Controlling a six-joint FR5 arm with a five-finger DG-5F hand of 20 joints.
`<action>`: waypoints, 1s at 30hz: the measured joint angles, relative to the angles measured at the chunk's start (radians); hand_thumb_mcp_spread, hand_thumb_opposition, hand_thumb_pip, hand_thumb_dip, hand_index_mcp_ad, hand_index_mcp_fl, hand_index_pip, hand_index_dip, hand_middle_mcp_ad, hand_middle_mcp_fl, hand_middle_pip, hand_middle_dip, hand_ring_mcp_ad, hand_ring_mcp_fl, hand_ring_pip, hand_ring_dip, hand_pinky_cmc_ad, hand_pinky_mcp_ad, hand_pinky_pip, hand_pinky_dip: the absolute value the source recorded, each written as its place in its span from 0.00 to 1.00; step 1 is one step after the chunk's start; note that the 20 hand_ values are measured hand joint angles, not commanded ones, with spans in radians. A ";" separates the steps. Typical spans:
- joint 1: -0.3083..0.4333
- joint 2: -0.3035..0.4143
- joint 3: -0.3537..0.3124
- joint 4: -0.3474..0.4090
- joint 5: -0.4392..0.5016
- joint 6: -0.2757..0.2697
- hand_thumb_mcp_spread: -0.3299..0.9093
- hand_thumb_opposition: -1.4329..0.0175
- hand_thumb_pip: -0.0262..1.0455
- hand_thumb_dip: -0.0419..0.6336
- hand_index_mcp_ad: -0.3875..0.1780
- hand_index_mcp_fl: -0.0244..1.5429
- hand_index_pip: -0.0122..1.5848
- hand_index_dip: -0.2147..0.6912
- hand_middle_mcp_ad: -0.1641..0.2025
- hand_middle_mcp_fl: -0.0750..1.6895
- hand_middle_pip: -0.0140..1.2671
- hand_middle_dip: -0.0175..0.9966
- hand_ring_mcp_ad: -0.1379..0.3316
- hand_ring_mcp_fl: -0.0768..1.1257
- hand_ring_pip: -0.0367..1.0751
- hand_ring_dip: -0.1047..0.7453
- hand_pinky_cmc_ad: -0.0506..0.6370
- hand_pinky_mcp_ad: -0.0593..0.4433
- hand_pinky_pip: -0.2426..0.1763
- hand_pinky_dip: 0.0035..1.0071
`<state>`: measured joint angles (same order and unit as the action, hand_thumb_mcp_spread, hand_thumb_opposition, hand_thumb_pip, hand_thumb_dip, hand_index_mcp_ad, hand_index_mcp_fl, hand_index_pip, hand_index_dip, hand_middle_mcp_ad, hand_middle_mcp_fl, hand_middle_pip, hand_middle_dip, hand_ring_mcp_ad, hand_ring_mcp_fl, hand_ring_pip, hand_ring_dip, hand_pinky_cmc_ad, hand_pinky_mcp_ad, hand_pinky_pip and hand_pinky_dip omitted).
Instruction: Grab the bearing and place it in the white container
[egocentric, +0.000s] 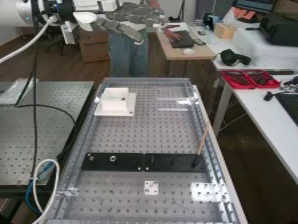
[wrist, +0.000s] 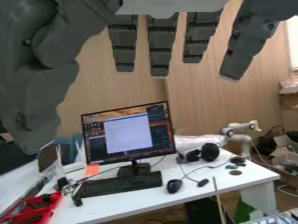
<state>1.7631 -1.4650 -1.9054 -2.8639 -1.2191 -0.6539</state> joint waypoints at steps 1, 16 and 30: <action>0.001 0.002 -0.001 0.000 0.003 -0.003 0.44 0.48 0.49 0.30 0.48 0.14 0.07 0.31 0.59 0.11 0.11 0.27 0.58 0.06 0.12 0.26 0.63 0.74 0.36 0.41; 0.013 0.015 -0.008 -0.002 0.022 -0.023 0.44 0.48 0.49 0.30 0.48 0.14 0.07 0.31 0.59 0.11 0.11 0.27 0.58 0.06 0.12 0.26 0.65 0.74 0.36 0.41; 0.021 0.013 0.002 -0.018 0.027 -0.029 0.44 0.48 0.49 0.30 0.48 0.14 0.07 0.31 0.59 0.11 0.11 0.27 0.58 0.06 0.12 0.26 0.65 0.74 0.36 0.41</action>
<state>1.7842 -1.4519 -1.9036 -2.8823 -1.1923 -0.6834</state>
